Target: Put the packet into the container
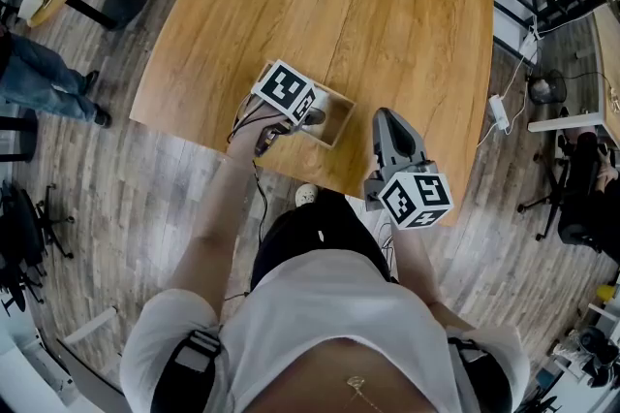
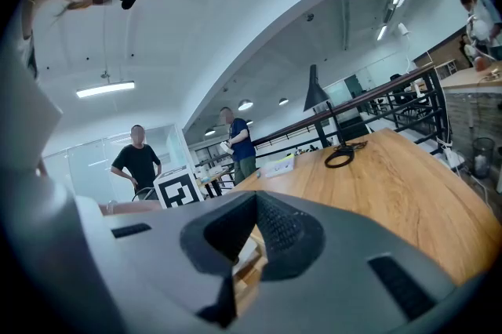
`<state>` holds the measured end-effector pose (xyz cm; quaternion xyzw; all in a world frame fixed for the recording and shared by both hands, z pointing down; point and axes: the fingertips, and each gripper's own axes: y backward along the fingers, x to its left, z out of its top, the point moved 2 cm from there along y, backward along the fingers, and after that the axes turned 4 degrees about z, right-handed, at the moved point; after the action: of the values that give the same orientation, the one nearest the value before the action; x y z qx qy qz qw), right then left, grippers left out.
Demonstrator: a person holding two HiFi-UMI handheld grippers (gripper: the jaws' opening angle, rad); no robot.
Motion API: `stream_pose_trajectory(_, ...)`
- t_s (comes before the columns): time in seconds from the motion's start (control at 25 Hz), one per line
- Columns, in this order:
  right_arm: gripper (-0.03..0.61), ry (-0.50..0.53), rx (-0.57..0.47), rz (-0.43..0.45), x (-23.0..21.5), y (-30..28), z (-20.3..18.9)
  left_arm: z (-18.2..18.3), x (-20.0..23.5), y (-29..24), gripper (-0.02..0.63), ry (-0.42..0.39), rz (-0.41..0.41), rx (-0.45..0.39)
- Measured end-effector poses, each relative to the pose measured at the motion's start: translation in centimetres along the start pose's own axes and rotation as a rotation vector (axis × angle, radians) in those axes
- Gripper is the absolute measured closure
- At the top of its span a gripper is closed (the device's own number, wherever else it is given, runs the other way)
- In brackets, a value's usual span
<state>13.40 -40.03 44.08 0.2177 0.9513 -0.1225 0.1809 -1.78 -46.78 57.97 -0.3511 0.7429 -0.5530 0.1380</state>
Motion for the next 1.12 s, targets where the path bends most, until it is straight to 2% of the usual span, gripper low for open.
stream_pose_trajectory(0.16,0.568,0.001,-0.001,-0.001,0.0,0.0,0.0,0.6,0.0,0.4,0.123,0.028,-0.013,-0.045)
stream_pose_trajectory(0.36,0.568,0.001,0.002,0.001,0.0,0.1,0.0,1.2,0.6,1.0,0.124,0.021,0.030,-0.043)
stream_pose_trajectory(0.56,0.568,0.002,0.007,0.002,0.0,0.0,-0.1,1.6,0.3,1.8,0.126,0.034,0.030,-0.083)
stream_pose_trajectory(0.72,0.568,0.004,0.010,0.011,0.2,-0.2,-0.1,1.7,-0.5,2.3,0.155,0.017,0.026,-0.130)
stream_pose_trajectory(0.8,0.568,0.004,0.011,0.016,0.4,-0.3,-0.2,1.6,-0.7,2.6,0.198,0.018,0.040,-0.159)
stream_pose_trajectory(0.84,0.568,0.004,0.012,0.019,0.5,-0.3,-0.2,1.5,-0.6,2.8,0.241,0.025,0.056,-0.179)
stream_pose_trajectory(0.96,0.568,0.003,0.015,0.026,0.7,-0.4,-0.3,1.5,-0.4,3.5,0.420,0.050,0.118,-0.245)
stream_pose_trajectory(1.0,0.568,0.003,0.016,0.028,0.8,-0.5,-0.4,1.4,-0.4,3.7,0.462,0.057,0.125,-0.266)
stream_pose_trajectory(1.12,0.568,0.007,0.021,0.036,1.0,-0.5,-0.6,1.3,-1.1,4.4,0.514,0.096,0.104,-0.349)
